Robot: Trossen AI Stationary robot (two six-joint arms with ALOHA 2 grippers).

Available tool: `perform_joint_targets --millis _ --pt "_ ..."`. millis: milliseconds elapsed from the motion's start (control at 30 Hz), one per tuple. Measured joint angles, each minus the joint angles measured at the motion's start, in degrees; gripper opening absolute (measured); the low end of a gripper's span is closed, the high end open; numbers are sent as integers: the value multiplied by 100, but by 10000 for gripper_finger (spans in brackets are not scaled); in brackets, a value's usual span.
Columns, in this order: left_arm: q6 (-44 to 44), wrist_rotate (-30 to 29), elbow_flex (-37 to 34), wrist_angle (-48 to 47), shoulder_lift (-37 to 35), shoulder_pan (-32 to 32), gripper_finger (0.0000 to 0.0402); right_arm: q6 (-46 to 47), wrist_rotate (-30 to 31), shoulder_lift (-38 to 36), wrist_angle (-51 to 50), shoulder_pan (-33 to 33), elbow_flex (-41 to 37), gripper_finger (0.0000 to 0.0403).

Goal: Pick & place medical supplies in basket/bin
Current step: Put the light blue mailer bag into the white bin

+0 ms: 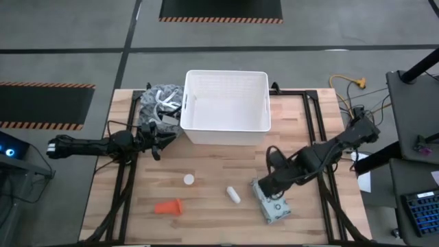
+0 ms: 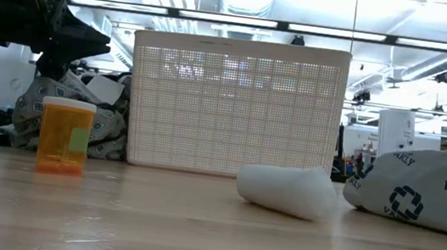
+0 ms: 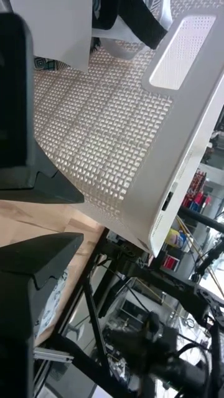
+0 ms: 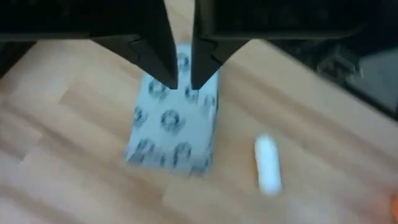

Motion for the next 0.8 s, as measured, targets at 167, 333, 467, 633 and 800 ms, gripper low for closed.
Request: perform_joint_targets --millis 167,333,467,633,800 --pt "1 -2 0 -1 2 0 68 102 -372 414 514 192 0 119" --pt "10 0 0 0 2 -2 68 224 -441 1079 1115 303 0 207" --pt "19 -1 -1 0 0 -1 68 19 -611 1702 1223 295 0 270" --pt "21 0 0 -2 2 -2 68 69 -698 2396 1174 293 39 317" --pt "21 -2 -2 -2 2 0 68 -20 -1034 2948 1128 305 155 326"
